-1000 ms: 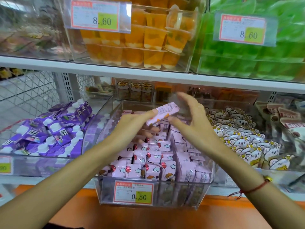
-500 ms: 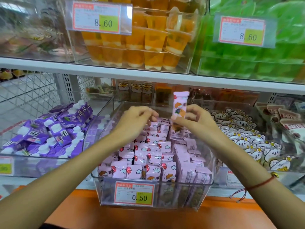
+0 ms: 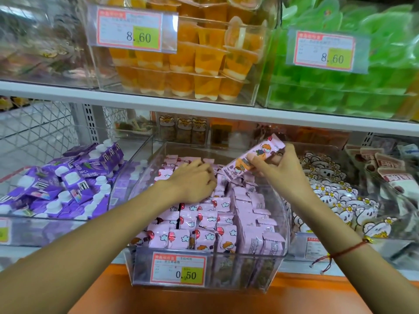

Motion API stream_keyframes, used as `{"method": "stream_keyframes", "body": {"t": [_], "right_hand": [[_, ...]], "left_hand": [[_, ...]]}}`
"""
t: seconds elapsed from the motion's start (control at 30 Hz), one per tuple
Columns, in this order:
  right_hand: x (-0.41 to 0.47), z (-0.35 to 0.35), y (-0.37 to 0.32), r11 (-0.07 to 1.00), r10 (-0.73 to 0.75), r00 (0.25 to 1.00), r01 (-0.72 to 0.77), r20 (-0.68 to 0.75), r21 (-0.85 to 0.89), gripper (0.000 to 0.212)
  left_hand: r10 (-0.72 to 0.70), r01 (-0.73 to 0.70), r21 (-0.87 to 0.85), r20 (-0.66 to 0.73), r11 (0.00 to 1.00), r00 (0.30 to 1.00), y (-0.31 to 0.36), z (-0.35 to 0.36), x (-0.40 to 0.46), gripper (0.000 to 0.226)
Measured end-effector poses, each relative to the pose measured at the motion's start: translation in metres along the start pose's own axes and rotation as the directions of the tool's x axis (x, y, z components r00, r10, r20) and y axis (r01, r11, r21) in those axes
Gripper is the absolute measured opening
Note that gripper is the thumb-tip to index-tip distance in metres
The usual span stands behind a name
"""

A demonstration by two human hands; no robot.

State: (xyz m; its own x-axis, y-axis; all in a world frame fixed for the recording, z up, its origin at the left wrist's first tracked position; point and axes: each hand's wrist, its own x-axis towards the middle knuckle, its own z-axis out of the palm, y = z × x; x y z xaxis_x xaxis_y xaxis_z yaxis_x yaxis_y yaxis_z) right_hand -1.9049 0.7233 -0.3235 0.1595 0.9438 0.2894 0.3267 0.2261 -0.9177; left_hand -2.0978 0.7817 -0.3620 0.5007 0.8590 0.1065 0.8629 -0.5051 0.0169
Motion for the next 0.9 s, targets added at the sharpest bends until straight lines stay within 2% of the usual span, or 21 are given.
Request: {"method": "stream_keyframes", "body": {"t": [0.1, 0.17, 0.23, 0.37, 0.43, 0.53, 0.63, 0.73, 0.77, 0.83, 0.9], "right_hand": [[0.002, 0.004, 0.002, 0.979, 0.068, 0.994, -0.082, 0.081, 0.184, 0.03], [0.005, 0.005, 0.005, 0.977, 0.081, 0.993, -0.097, 0.091, 0.19, 0.025], [0.008, 0.004, 0.007, 0.997, 0.063, 0.995, -0.066, 0.074, 0.035, 0.02], [0.012, 0.012, 0.005, 0.979, 0.005, 0.997, 0.012, 0.083, -0.203, 0.032], [0.017, 0.018, 0.002, 0.949, -0.057, 0.994, 0.083, 0.093, -0.305, 0.041], [0.02, 0.028, -0.002, 0.841, -0.092, 0.974, 0.187, 0.207, -0.508, 0.046], [0.022, 0.037, -0.001, 0.727, -0.058, 0.932, 0.285, 0.358, -0.625, 0.036], [0.024, 0.042, 0.002, 0.647, 0.016, 0.868, 0.37, 0.497, -0.667, 0.013], [0.025, 0.043, 0.002, 0.628, 0.044, 0.836, 0.403, 0.547, -0.666, 0.014], [0.026, 0.041, -0.001, 0.607, 0.111, 0.779, 0.438, 0.617, -0.663, 0.029], [0.025, 0.037, -0.003, 0.627, 0.178, 0.726, 0.437, 0.664, -0.645, 0.041]], "left_hand": [[-0.002, 0.002, -0.021, -0.002, 1.0, 1.0, 0.004, -0.003, -0.005, 0.04], [0.019, -0.021, -0.07, -0.028, 0.997, 0.999, 0.007, -0.003, -0.011, 0.037], [0.04, -0.044, -0.137, -0.031, 0.99, 0.999, 0.008, 0.0, -0.02, 0.036], [0.025, -0.028, -0.246, -0.014, 0.969, 1.0, 0.006, 0.006, -0.038, 0.035], [0.036, -0.035, -0.239, -0.001, 0.97, 0.999, 0.005, 0.005, -0.041, 0.037], [0.042, -0.043, -0.249, -0.009, 0.968, 0.999, 0.004, 0.004, -0.043, 0.038], [0.022, -0.038, -0.268, -0.065, 0.963, 0.998, 0.002, 0.004, -0.046, 0.036], [-0.008, -0.013, -0.292, -0.07, 0.956, 0.998, 0.003, 0.003, -0.046, 0.034], [-0.016, -0.004, -0.29, -0.067, 0.957, 0.998, 0.004, 0.003, -0.046, 0.033], [-0.041, 0.019, -0.288, -0.071, 0.958, 0.997, 0.006, 0.001, -0.044, 0.032], [-0.068, 0.037, -0.297, -0.096, 0.954, 0.993, 0.007, -0.001, -0.042, 0.032]]}}
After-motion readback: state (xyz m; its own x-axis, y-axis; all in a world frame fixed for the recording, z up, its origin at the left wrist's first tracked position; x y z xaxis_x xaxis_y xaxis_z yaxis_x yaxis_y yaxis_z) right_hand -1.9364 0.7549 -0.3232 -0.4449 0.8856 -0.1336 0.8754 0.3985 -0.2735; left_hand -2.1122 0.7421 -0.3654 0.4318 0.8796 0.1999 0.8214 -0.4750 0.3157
